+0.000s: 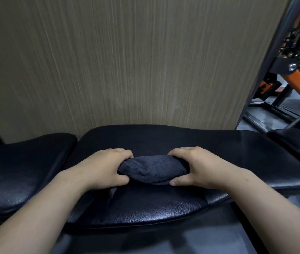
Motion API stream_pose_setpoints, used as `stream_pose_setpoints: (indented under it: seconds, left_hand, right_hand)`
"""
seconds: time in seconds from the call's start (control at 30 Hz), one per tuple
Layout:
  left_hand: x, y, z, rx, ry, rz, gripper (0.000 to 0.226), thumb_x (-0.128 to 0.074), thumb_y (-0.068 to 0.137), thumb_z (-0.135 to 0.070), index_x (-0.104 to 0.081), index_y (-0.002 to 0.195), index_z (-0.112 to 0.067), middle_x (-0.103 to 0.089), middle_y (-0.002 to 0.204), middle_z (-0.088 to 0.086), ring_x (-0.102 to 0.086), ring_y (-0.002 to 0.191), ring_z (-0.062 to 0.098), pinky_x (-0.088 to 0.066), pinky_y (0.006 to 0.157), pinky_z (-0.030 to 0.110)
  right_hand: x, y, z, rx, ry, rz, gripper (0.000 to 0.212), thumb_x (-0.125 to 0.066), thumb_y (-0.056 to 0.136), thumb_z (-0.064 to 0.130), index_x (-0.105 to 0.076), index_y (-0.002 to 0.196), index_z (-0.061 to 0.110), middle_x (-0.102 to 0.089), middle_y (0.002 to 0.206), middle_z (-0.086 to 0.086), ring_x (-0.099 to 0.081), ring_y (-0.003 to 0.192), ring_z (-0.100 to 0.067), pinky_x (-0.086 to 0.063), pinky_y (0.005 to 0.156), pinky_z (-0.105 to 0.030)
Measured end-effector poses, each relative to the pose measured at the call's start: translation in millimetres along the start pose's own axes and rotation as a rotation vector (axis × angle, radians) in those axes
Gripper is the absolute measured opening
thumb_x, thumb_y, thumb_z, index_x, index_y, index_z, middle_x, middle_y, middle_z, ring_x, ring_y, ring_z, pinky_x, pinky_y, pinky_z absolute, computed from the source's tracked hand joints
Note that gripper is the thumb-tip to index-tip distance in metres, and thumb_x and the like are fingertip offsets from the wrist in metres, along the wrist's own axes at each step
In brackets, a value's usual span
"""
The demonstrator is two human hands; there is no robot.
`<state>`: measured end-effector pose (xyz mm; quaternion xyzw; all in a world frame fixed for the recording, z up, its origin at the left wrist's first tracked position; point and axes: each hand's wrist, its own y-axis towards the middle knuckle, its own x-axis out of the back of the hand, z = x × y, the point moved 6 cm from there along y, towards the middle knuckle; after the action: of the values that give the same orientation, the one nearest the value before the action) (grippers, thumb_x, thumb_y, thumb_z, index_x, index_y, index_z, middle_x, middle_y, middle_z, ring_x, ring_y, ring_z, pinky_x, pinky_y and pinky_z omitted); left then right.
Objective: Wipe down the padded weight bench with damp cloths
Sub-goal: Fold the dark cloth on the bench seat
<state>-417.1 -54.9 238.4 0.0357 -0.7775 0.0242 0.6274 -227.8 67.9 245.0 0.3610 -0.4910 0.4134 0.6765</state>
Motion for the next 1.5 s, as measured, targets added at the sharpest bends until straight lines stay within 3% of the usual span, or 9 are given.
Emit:
stream_pose_setpoints:
  seconds: [0.27, 0.5, 0.87, 1.0, 1.13, 1.23, 1.4, 1.5]
  left_hand:
    - [5, 1, -26, -0.061, 0.078, -0.031, 0.028, -0.066, 0.078, -0.035, -0.047, 0.098, -0.037, -0.057, 0.088, -0.019, -0.056, 0.078, 0.002, -0.044, 0.069, 0.022]
    - [20, 13, -83, -0.149, 0.106, -0.085, 0.033, -0.068, 0.079, -0.039, -0.042, 0.099, -0.041, -0.054, 0.092, -0.025, -0.057, 0.082, 0.001, -0.046, 0.072, 0.028]
    - [2, 60, -306, -0.6, 0.292, -0.129, 0.037, -0.067, 0.078, -0.041, -0.041, 0.103, -0.032, -0.056, 0.102, -0.012, -0.06, 0.089, 0.019, -0.03, 0.067, 0.03]
    - [-41, 66, -384, -0.764, 0.32, -0.048, 0.037, -0.068, 0.077, -0.043, -0.039, 0.098, -0.03, -0.047, 0.089, -0.014, -0.062, 0.085, 0.022, -0.037, 0.064, 0.033]
    - [-106, 62, -460, -0.916, 0.353, 0.094, 0.038, -0.067, 0.08, -0.042, -0.04, 0.1, -0.025, -0.045, 0.09, -0.011, -0.062, 0.087, 0.022, -0.047, 0.07, 0.038]
    - [-160, 51, -511, -1.033, 0.446, 0.133, 0.042, -0.065, 0.082, -0.044, -0.042, 0.107, -0.021, -0.05, 0.104, -0.003, -0.06, 0.095, 0.023, -0.049, 0.073, 0.039]
    - [-251, 31, -568, -1.178, 0.505, 0.224, 0.043, -0.062, 0.086, -0.044, -0.043, 0.114, -0.018, -0.051, 0.112, 0.001, -0.058, 0.098, 0.024, -0.036, 0.065, 0.035]
    - [-288, 13, -584, -1.159, 0.471, 0.299, 0.042, -0.062, 0.087, -0.04, -0.043, 0.117, -0.017, -0.05, 0.117, 0.002, -0.056, 0.105, 0.024, -0.033, 0.072, 0.034]
  right_hand:
    - [29, -31, -3, -0.065, -0.036, -0.022, 0.056, -0.074, 0.069, 0.062, -0.054, 0.116, 0.038, -0.065, 0.092, 0.016, -0.059, 0.085, -0.006, -0.049, 0.078, -0.03]
    - [77, -91, -6, -0.13, -0.161, -0.126, 0.058, -0.071, 0.07, 0.062, -0.054, 0.12, 0.038, -0.068, 0.1, 0.01, -0.062, 0.095, -0.014, -0.05, 0.08, -0.032]
    - [120, -310, -56, -0.407, -0.243, -0.293, 0.049, -0.065, 0.066, 0.059, -0.057, 0.109, 0.036, -0.067, 0.094, 0.013, -0.063, 0.088, -0.017, -0.05, 0.07, -0.035]
    - [106, -392, -76, -0.559, -0.253, -0.306, 0.044, -0.063, 0.066, 0.057, -0.058, 0.103, 0.034, -0.065, 0.088, 0.012, -0.061, 0.083, -0.018, -0.049, 0.067, -0.035]
    - [73, -472, -88, -0.718, -0.287, -0.277, 0.046, -0.066, 0.066, 0.057, -0.058, 0.102, 0.031, -0.065, 0.089, 0.01, -0.061, 0.081, -0.019, -0.045, 0.062, -0.032]
    - [33, -531, -98, -0.835, -0.247, -0.227, 0.048, -0.057, 0.067, 0.062, -0.054, 0.104, 0.032, -0.064, 0.088, 0.01, -0.062, 0.08, -0.02, -0.047, 0.062, -0.035]
    - [-43, -611, -106, -1.029, -0.172, -0.163, 0.054, -0.048, 0.071, 0.067, -0.053, 0.109, 0.03, -0.061, 0.092, 0.011, -0.062, 0.082, -0.017, -0.047, 0.063, -0.032]
    - [-83, -640, -106, -1.104, -0.088, -0.156, 0.05, -0.049, 0.071, 0.065, -0.052, 0.103, 0.027, -0.06, 0.091, 0.009, -0.06, 0.081, -0.018, -0.045, 0.062, -0.033]
